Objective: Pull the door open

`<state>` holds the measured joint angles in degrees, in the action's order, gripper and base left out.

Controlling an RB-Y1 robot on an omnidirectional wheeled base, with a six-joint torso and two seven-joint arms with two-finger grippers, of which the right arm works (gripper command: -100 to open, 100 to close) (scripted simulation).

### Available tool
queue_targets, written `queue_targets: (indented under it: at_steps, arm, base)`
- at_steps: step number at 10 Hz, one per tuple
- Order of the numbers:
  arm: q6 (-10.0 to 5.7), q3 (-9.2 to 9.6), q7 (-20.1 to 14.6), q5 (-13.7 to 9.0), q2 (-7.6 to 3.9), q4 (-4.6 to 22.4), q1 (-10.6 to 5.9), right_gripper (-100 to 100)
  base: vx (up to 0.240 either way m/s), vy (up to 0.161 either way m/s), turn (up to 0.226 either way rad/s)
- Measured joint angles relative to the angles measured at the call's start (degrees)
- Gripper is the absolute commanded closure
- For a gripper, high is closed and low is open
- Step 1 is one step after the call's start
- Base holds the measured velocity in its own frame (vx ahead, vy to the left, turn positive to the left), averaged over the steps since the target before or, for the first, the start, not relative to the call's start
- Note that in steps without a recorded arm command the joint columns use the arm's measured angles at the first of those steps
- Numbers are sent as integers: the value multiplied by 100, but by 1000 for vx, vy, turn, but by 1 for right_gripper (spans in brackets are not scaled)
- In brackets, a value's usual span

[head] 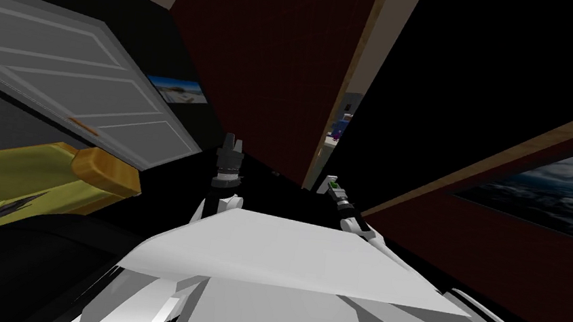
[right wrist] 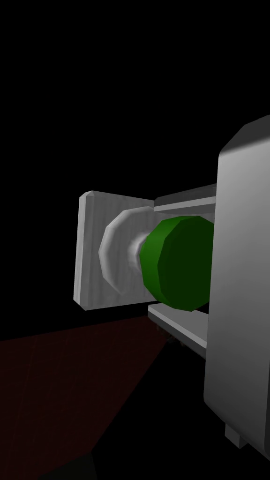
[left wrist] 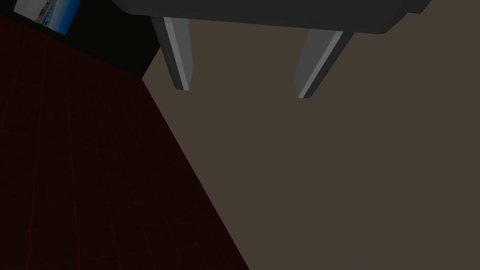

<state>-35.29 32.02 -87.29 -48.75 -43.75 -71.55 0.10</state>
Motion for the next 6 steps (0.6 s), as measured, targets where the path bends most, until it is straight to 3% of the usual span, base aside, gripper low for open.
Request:
queue_targets:
  at_steps: [2, 6]
  arm:
    - [-51, 78, -55, 18, -58, -45, 54, 100]
    - [-326, 293, -298, 93, -330, -85, 103, 100]
  base:
    - [-111, -72, 101]
    - [-196, -104, 127]
